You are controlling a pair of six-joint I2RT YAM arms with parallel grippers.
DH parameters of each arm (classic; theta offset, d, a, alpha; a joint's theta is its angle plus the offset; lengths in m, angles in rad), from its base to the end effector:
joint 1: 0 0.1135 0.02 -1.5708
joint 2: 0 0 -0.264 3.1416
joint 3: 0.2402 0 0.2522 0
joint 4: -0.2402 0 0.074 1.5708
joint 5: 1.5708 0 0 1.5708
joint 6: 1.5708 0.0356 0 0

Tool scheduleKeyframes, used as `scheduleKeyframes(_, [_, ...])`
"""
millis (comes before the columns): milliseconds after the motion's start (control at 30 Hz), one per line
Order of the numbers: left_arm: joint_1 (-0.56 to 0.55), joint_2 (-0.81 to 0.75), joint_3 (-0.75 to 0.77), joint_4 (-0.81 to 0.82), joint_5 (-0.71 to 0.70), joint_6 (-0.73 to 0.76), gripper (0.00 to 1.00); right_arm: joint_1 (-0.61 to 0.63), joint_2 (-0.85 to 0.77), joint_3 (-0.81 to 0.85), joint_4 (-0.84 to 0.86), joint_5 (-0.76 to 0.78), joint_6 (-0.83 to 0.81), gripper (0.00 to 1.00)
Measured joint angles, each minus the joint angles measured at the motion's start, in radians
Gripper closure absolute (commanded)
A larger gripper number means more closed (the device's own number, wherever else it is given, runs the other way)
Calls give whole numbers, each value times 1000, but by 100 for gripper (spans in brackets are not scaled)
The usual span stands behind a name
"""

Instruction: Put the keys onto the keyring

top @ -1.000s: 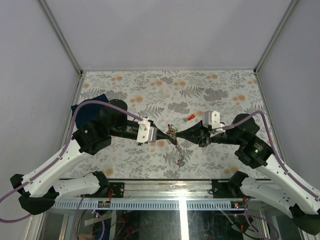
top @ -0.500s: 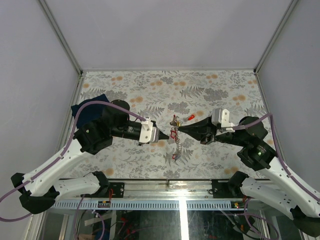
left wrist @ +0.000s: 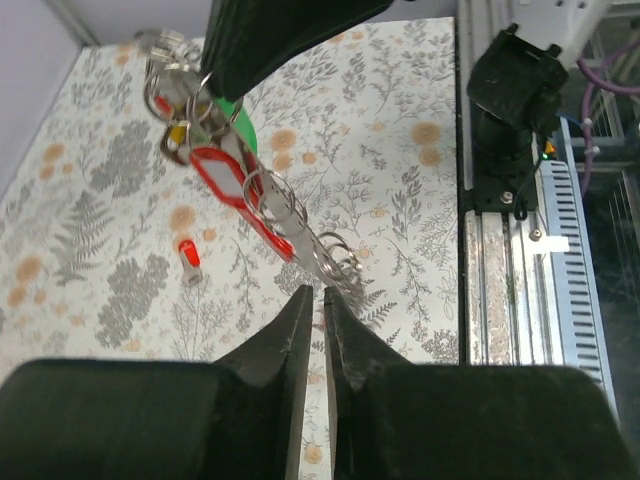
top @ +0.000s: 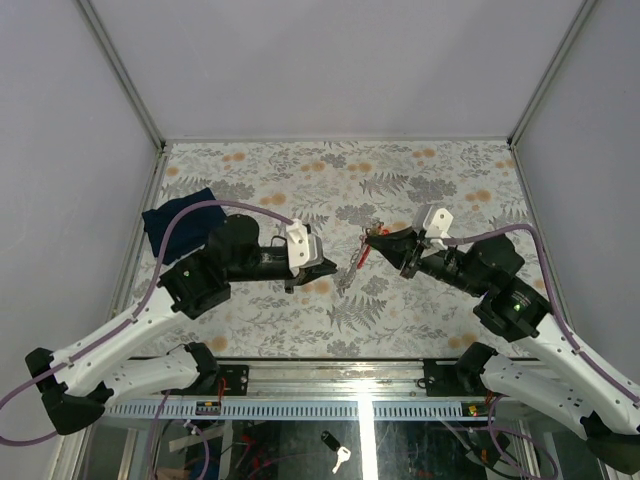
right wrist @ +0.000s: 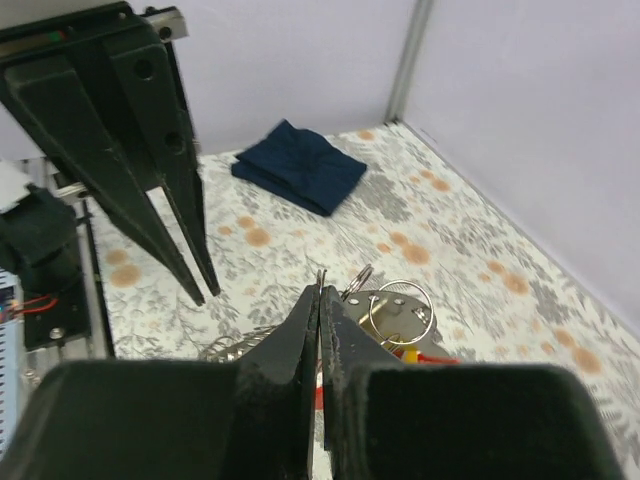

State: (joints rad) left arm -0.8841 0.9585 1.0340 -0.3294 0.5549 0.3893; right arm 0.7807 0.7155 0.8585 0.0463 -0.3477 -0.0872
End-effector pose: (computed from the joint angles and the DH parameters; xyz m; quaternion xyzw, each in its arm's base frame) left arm 0.1179 -0.1735 0.3817 0.5870 0.5120 -0.3542 0.5175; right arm 0.1053 0.1214 0.4012 -0.3848 0.5133 0.3616 0.6765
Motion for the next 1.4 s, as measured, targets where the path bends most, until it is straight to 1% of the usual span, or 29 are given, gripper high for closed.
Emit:
scheduleKeyframes(133, [0, -4, -52, 54, -98, -113, 77, 0, -2, -5, -55, 106, -11, 100])
scheduleKeyframes(233, [0, -18, -95, 81, -203, -199, 62, 0, -3, -6, -101, 177, -15, 100])
scheduleKeyframes(333, [0, -27, -121, 97, -294, -264, 55, 0, -5, -6, -136, 227, -15, 100])
scheduleKeyframes(567, [5, -13, -135, 111, -472, -400, 52, 0, -5, -8, -182, 293, -22, 100])
scheduleKeyframes(667, [42, 21, -127, 103, -507, -457, 52, 0, -2, -10, -196, 312, -33, 100])
scheduleKeyframes(833, [226, 75, -127, 76, -522, -575, 51, 0, 9, -12, -225, 332, -37, 100])
scheduleKeyframes(933, [311, 117, -127, 51, -529, -622, 50, 0, 10, -12, -233, 332, -37, 100])
scheduleKeyframes(1100, [429, 241, -127, -7, -512, -632, 48, 0, 13, -12, -248, 331, -37, 100])
scheduleKeyframes(1200, [502, 347, -127, -48, -477, -616, 47, 0, 14, -12, -248, 329, -37, 100])
scheduleKeyframes(1300, [536, 423, -126, -76, -462, -601, 46, 0, 14, -13, -249, 328, -37, 100])
scheduleKeyframes(1400, [539, 502, -106, -94, -439, -581, 47, 0, 14, -15, -248, 327, -36, 100])
